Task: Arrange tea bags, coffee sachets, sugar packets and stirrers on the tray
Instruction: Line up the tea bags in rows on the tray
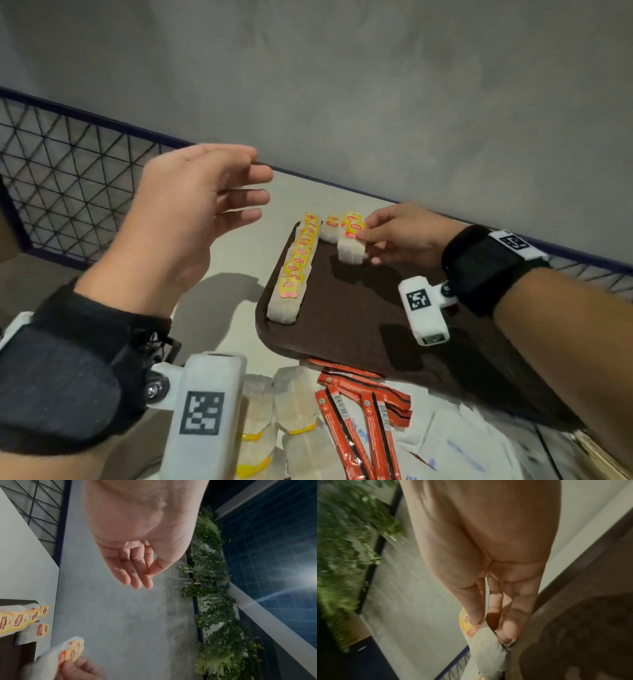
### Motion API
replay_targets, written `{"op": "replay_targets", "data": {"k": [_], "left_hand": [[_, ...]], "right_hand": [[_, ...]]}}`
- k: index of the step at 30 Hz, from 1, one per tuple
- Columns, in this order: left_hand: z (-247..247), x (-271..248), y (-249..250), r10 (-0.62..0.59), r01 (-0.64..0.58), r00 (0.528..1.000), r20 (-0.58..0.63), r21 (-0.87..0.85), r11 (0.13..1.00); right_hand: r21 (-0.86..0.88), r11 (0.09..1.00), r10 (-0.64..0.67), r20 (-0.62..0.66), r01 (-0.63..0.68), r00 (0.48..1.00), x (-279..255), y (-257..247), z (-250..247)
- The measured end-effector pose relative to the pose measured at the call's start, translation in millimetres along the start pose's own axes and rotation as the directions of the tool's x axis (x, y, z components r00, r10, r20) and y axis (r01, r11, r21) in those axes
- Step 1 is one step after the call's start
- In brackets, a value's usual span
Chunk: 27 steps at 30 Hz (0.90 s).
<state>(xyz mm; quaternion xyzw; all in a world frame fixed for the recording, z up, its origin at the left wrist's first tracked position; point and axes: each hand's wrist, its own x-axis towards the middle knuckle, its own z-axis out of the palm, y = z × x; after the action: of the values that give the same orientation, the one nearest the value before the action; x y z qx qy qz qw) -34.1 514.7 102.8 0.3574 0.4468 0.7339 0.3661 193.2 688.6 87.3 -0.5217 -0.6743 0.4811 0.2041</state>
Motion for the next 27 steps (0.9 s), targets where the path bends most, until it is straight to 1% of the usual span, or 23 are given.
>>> {"op": "replay_targets", "data": {"k": [4,9,11,13,14,17,18,20,21,22,23,24,25,26,27], "left_hand": [[2,-1,2,0.003,-0.003,1.000,0.013,-0.019,1.000],[0,1,5,0.014,-0.013,1.000,0.008,-0.043,0.999],[-2,2,6,0.017,-0.017,1.000,-0.001,-0.055,0.998],[-3,2,7,0.016,-0.016,1.000,-0.006,-0.066,0.998],[-3,2,8,0.015,-0.015,1.000,-0.006,-0.069,0.997],[-4,4,7,0.012,-0.013,1.000,-0.005,-0.067,0.998],[-4,5,6,0.013,-0.013,1.000,-0.003,-0.062,0.998],[-5,6,4,0.013,-0.013,1.000,0.000,-0.050,0.999],[-4,6,3,0.012,-0.011,1.000,0.003,-0.047,0.999],[-4,6,3,0.010,-0.010,1.000,0.004,-0.043,0.999],[-4,6,2,0.007,-0.007,1.000,0.004,-0.039,0.999],[-4,6,1,0.004,-0.004,1.000,0.004,-0.034,0.999],[-4,6,1,0.002,-0.001,1.000,0.006,-0.028,1.000],[-3,6,1,-0.001,0.001,1.000,0.009,-0.020,1.000],[-3,6,1,-0.005,0.005,1.000,0.012,-0.011,1.000]], "right_hand": [[0.099,0.993,0.073,-0.043,-0.068,0.996,40,2,15],[0.011,0.986,0.169,-0.126,-0.169,0.978,68,6,25],[0.028,0.977,0.212,-0.144,-0.210,0.967,75,9,27],[0.050,0.967,0.253,-0.128,-0.249,0.959,80,10,32],[0.049,0.965,0.262,-0.121,-0.257,0.958,82,11,34],[0.055,0.961,0.276,-0.160,-0.270,0.948,84,7,39],[0.058,0.962,0.274,-0.165,-0.268,0.948,84,6,40],[-0.036,0.972,0.222,-0.168,-0.231,0.960,81,3,41],[-0.047,0.980,0.180,-0.187,-0.191,0.966,76,1,40],[-0.039,0.985,0.158,-0.176,-0.167,0.972,67,-4,41],[-0.147,0.976,0.137,-0.172,-0.163,0.976,59,-6,46],[-0.281,0.954,0.059,-0.170,-0.106,0.984,58,-3,47],[-0.278,0.958,0.026,-0.151,-0.068,0.988,57,-1,47],[-0.128,0.987,0.080,-0.116,-0.095,0.990,64,0,44],[0.004,0.994,0.108,-0.138,-0.109,0.984,70,2,44]]}}
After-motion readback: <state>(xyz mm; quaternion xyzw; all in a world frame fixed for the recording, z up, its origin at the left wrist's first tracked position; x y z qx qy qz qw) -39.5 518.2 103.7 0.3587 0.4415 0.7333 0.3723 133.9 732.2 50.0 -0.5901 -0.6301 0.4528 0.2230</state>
